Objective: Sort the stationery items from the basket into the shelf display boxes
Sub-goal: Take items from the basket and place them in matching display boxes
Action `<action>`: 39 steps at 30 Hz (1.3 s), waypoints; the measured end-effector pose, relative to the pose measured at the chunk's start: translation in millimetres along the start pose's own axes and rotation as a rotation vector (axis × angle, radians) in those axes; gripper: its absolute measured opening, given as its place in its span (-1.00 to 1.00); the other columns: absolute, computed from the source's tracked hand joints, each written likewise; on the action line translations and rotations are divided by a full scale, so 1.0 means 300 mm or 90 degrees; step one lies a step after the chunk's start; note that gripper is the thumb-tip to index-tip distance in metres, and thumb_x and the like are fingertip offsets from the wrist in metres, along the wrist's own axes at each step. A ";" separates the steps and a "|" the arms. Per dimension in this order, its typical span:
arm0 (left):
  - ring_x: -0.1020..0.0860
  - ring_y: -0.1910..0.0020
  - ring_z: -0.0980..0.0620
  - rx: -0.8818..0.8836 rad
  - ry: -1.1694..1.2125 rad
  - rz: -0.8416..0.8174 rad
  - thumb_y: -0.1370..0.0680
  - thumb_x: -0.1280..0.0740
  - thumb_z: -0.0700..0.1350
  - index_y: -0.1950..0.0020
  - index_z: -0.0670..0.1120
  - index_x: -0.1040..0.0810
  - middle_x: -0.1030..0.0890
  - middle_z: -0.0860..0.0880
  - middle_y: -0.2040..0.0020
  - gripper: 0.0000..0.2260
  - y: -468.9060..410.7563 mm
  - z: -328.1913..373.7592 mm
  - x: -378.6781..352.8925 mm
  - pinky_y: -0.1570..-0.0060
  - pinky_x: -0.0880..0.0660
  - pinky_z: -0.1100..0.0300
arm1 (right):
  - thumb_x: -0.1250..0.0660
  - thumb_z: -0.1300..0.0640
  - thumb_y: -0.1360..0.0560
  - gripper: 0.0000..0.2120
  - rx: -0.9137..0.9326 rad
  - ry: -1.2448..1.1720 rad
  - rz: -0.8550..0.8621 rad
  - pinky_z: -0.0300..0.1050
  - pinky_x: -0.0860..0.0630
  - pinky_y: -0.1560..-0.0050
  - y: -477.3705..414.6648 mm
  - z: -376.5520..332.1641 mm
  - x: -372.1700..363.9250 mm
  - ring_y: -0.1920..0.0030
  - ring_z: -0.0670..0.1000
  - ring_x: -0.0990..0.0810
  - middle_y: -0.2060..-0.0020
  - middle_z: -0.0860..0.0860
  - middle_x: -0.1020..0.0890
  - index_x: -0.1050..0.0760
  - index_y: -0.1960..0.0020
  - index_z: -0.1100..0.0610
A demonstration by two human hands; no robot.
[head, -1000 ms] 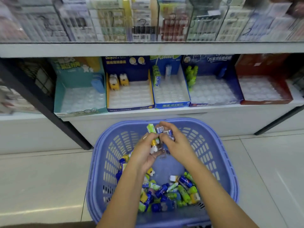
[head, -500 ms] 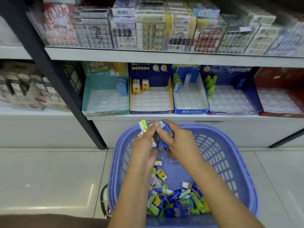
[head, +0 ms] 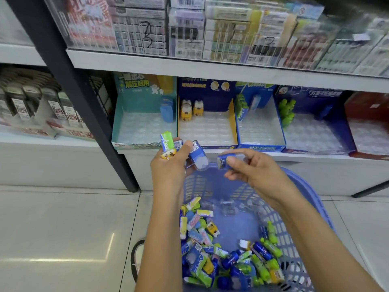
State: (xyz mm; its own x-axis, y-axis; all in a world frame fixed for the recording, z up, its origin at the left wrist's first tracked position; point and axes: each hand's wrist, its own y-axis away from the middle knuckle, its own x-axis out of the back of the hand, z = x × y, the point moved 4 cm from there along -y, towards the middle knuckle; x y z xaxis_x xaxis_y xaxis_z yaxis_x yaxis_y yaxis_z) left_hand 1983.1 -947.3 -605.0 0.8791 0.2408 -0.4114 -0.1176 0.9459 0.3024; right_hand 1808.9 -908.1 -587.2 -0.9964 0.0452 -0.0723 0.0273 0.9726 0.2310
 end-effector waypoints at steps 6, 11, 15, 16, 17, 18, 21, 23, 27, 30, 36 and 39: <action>-0.61 0.40 0.09 0.032 -0.027 -0.043 -0.46 -0.44 -0.23 -0.02 -0.16 -0.59 -0.58 0.06 0.45 -0.85 0.000 0.005 0.001 0.31 -0.62 0.09 | -0.21 0.31 -0.57 -0.74 0.000 0.087 -0.006 -0.27 -0.60 0.16 -0.137 -0.112 0.041 0.30 -0.03 -0.66 0.19 0.15 -0.55 -0.43 -0.26 0.23; -0.66 0.32 0.05 0.032 -0.019 -0.058 -0.46 -0.43 -0.26 0.00 -0.15 -0.58 -0.68 -0.08 0.25 -0.86 -0.004 0.019 0.002 0.36 -0.57 0.20 | -0.31 0.31 -0.52 -0.84 0.077 0.216 0.022 -0.16 -0.63 0.05 -0.257 -0.199 0.043 0.11 0.15 -0.69 0.03 0.23 -0.63 -0.48 -0.06 0.11; -0.64 0.35 0.09 0.032 -0.026 -0.065 -0.47 -0.42 -0.27 0.01 -0.14 -0.58 -0.67 -0.03 0.29 -0.87 -0.010 0.014 -0.005 0.36 -0.58 0.19 | -0.31 0.18 -0.53 -0.83 0.180 0.580 0.152 -0.15 -0.53 0.00 -0.419 -0.262 0.058 -0.03 0.09 -0.61 -0.05 0.11 -0.63 -0.51 -0.11 0.11; -0.65 0.34 0.08 0.035 -0.028 -0.065 -0.47 -0.41 -0.28 0.00 -0.14 -0.58 -0.68 -0.03 0.28 -0.87 -0.010 0.011 -0.005 0.37 -0.58 0.19 | -0.28 0.19 -0.53 -0.80 0.215 0.681 0.165 -0.21 -0.46 0.01 -0.457 -0.273 0.048 -0.05 0.07 -0.60 -0.07 0.07 -0.63 -0.52 -0.14 0.12; -0.65 0.33 0.08 0.037 -0.030 -0.065 -0.48 -0.41 -0.28 -0.01 -0.13 -0.58 -0.69 -0.04 0.26 -0.86 -0.010 0.008 -0.005 0.37 -0.58 0.20 | -0.24 0.21 -0.54 -0.77 0.242 0.744 0.165 -0.24 -0.41 0.01 -0.492 -0.277 0.037 -0.08 0.07 -0.58 -0.10 0.07 -0.62 -0.53 -0.18 0.13; -0.66 0.32 0.07 0.039 -0.031 -0.064 -0.47 -0.41 -0.29 -0.02 -0.13 -0.58 -0.70 -0.05 0.24 -0.85 -0.010 0.006 -0.004 0.38 -0.57 0.21 | -0.22 0.24 -0.54 -0.74 0.256 0.780 0.154 -0.24 -0.39 0.00 -0.525 -0.271 0.029 -0.10 0.09 -0.57 -0.12 0.10 -0.61 -0.52 -0.20 0.15; -0.67 0.31 0.06 0.040 -0.029 -0.058 -0.47 -0.41 -0.29 -0.04 -0.15 -0.59 -0.70 -0.07 0.22 -0.83 -0.014 0.004 0.003 0.38 -0.57 0.22 | -0.21 0.31 -0.54 -0.72 0.246 0.821 0.128 -0.20 -0.43 -0.03 -0.590 -0.236 0.024 -0.07 0.09 -0.55 -0.11 0.15 -0.58 -0.47 -0.23 0.20; -0.67 0.30 0.05 0.035 -0.032 -0.058 -0.47 -0.41 -0.29 -0.03 -0.16 -0.59 -0.70 -0.08 0.21 -0.84 -0.019 0.006 0.005 0.39 -0.56 0.22 | -0.21 0.34 -0.52 -0.73 0.230 0.811 0.106 -0.30 -0.40 0.03 -0.609 -0.218 0.029 -0.04 0.06 -0.55 -0.08 0.15 -0.58 -0.46 -0.21 0.21; -0.66 0.32 0.06 0.037 -0.030 -0.076 -0.47 -0.40 -0.31 0.04 -0.10 -0.59 -0.69 -0.05 0.26 -0.86 -0.021 0.006 -0.003 0.40 -0.56 0.23 | -0.24 0.33 -0.52 -0.76 0.232 0.793 0.075 -0.24 -0.45 -0.06 -0.617 -0.219 0.025 -0.08 0.07 -0.56 -0.08 0.13 -0.59 -0.48 -0.18 0.21; -0.67 0.31 0.05 0.046 -0.039 -0.101 -0.47 -0.40 -0.31 0.06 -0.05 -0.59 -0.69 -0.06 0.25 -0.84 -0.013 0.001 -0.011 0.40 -0.56 0.24 | -0.28 0.31 -0.51 -0.76 0.231 0.838 0.069 -0.14 -0.46 -0.14 -0.630 -0.219 0.019 -0.12 0.09 -0.55 -0.11 0.14 -0.59 -0.50 -0.17 0.23; -0.66 0.30 0.06 0.054 -0.040 -0.117 -0.49 -0.38 -0.31 0.05 -0.06 -0.59 -0.69 -0.06 0.23 -0.84 -0.004 0.001 -0.021 0.37 -0.56 0.24 | -0.27 0.25 -0.50 -0.80 0.252 0.900 0.099 -0.06 -0.46 -0.10 -0.631 -0.222 -0.002 -0.08 0.16 -0.55 -0.04 0.17 -0.61 -0.57 -0.09 0.21; -0.66 0.29 0.05 0.063 -0.043 -0.105 -0.49 -0.39 -0.30 0.05 -0.10 -0.59 -0.69 -0.10 0.20 -0.87 0.007 0.003 -0.025 0.37 -0.56 0.23 | -0.29 0.23 -0.51 -0.70 0.245 0.948 0.082 -0.06 -0.41 -0.16 -0.588 -0.240 -0.039 -0.18 0.15 -0.50 -0.19 0.16 -0.53 -0.51 -0.23 0.15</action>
State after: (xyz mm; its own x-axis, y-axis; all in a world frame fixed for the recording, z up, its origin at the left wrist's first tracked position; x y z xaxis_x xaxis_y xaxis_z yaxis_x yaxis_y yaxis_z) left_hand 1976.8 -947.5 -600.5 0.9122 0.0660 -0.4044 0.0736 0.9445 0.3202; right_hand 1809.9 -1096.6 -557.3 -0.1553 0.0973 0.9831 -0.0972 0.9888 -0.1133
